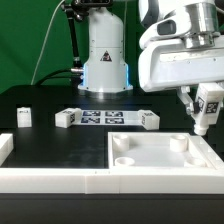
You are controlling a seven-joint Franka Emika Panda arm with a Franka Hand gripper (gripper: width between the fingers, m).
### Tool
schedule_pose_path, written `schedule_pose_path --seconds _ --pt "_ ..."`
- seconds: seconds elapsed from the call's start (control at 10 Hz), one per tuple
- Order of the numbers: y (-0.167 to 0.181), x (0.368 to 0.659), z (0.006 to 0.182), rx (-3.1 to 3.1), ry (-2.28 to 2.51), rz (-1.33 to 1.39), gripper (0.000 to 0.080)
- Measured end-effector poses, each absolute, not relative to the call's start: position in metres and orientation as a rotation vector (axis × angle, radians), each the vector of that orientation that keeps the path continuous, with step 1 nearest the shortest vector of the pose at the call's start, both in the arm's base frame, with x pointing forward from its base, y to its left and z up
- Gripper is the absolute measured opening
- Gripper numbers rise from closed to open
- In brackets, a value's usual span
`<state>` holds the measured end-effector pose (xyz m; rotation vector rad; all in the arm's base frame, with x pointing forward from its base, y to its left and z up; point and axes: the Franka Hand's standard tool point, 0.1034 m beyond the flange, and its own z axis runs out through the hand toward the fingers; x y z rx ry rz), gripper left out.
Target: Assemble one leg
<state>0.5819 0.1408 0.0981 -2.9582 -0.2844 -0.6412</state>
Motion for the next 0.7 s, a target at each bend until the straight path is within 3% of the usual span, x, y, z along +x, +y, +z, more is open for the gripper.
schedule_pose_path --seconds 0.3,0.7 --pt "0.134 0.605 0.092 -2.953 -0.323 -0.687 0.0290" --pt "0.132 0.606 0.091 -2.937 -0.324 -0.759 0.0290"
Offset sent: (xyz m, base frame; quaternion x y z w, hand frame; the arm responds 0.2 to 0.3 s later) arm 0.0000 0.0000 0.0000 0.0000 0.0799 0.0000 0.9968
